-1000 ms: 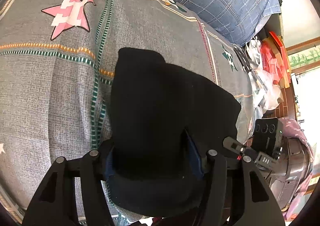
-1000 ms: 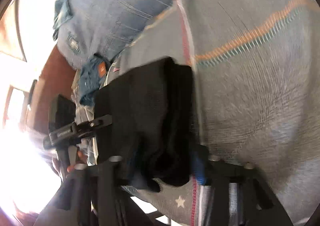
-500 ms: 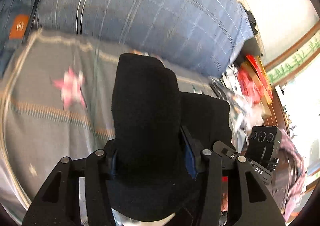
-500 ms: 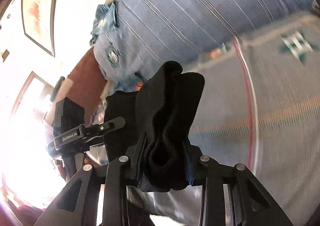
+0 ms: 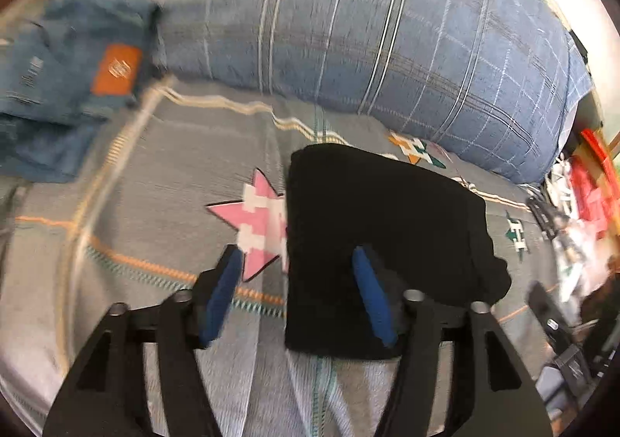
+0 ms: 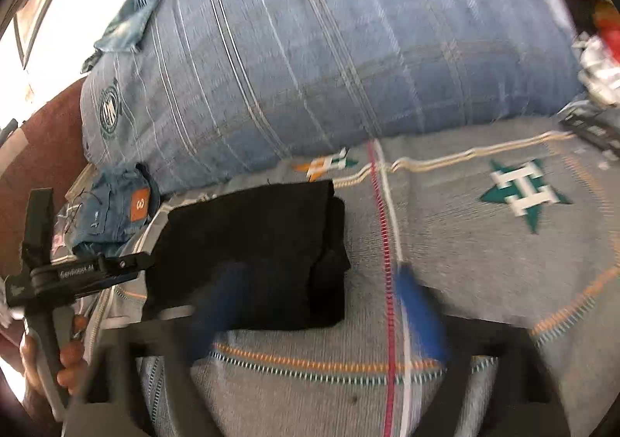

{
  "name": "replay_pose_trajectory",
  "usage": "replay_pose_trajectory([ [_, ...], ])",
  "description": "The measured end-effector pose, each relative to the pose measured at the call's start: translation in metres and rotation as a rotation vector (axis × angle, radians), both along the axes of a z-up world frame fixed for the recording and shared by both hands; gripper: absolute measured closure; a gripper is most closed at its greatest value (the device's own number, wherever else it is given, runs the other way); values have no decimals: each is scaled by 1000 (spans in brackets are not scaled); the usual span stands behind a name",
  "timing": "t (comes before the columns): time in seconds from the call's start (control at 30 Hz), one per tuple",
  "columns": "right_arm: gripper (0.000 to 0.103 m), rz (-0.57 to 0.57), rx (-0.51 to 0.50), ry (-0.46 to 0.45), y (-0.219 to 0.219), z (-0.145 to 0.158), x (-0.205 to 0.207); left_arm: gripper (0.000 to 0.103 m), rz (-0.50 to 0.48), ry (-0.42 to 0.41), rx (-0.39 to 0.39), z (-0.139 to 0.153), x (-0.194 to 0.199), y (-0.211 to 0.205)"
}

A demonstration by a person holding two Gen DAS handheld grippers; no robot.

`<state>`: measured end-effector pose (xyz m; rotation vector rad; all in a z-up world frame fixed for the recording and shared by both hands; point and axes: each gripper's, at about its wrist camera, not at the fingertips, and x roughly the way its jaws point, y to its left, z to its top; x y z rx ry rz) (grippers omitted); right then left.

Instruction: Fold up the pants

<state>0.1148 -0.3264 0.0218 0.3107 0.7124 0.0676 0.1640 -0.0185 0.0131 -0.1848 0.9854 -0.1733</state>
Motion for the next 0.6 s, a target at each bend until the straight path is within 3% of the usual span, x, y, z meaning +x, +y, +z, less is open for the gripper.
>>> replay_pose_trajectory([
  [0.03, 0, -36, -27, -29, 5, 3, -12, 19, 29, -39, 22, 2, -9, 1],
  [0.17, 0, -66, -120, -79, 21, 1, -40, 18, 115, -204, 112, -1, -36, -6],
  [0.27, 0, -60, -236, -67, 34, -9, -45, 18, 100, -231, 238, -9, -39, -16],
  [0.37, 0, -55, -243, -73, 35, -9, -47, 18, 68, -251, 342, -10, -35, -29],
  [0.6, 0, -33, -277, -62, 34, -13, -47, 18, 34, -261, 310, -11, -47, -38],
])
